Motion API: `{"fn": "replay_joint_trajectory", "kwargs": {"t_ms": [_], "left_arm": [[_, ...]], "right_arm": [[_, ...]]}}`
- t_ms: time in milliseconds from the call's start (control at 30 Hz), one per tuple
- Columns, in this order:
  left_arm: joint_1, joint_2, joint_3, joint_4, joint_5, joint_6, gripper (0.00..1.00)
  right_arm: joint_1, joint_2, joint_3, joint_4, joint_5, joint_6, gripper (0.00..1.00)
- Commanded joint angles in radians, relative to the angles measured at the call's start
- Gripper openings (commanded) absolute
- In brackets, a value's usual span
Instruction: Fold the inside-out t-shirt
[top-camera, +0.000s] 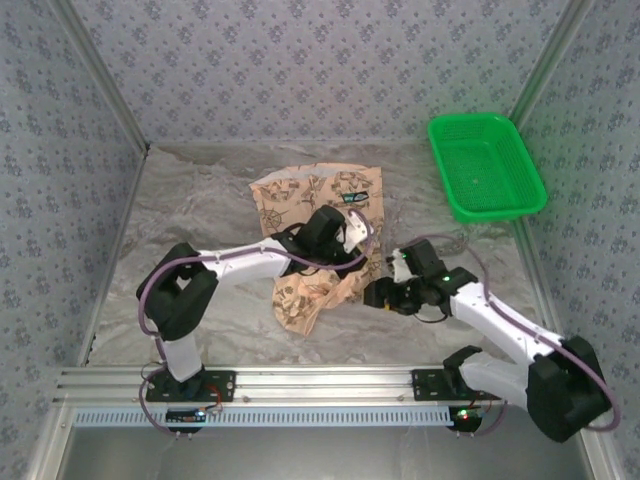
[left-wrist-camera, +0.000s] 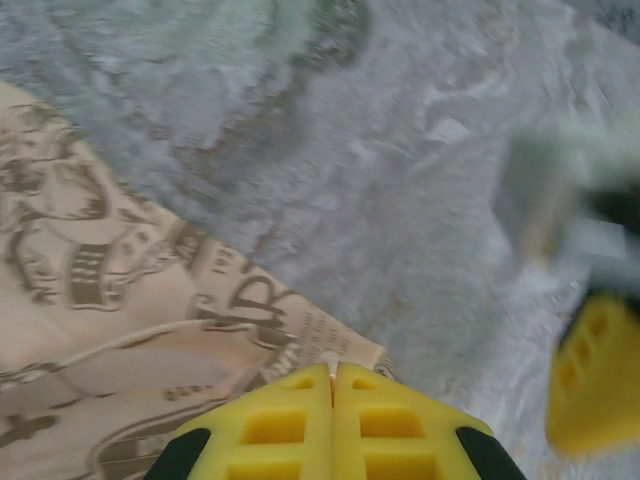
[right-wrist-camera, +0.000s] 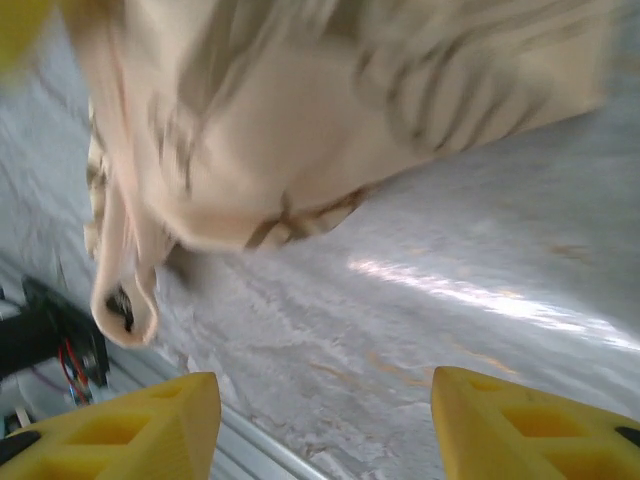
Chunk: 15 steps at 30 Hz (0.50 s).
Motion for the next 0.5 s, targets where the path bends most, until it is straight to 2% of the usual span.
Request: {"fn": "replay_joint_trajectory", "kwargs": {"t_ms": [0, 133, 233, 467], "left_arm": [[0.026, 0.023, 0.006, 0.117, -0.013, -0.156, 0.00], [0.072, 0.047, -0.020, 0.230, 0.004, -0.293, 0.00], [0.094, 0.058, -0.023, 0.263, 0.013, -0.335, 0.00], [0.121, 0.081, -0.016, 0.282, 0.046, -0.360, 0.00]], "right_arm": [[0.108, 0.076, 0.022, 0.168, -0.026, 0.083, 0.61], [0.260, 0.144, 0.039, 0.362, 0.128, 0.192, 0.62], [0.341, 0.183, 0.040, 0.453, 0.240, 0.235, 0.64], [0.391, 0.370, 0.107, 0.478, 0.301, 0.250, 0.65]]}}
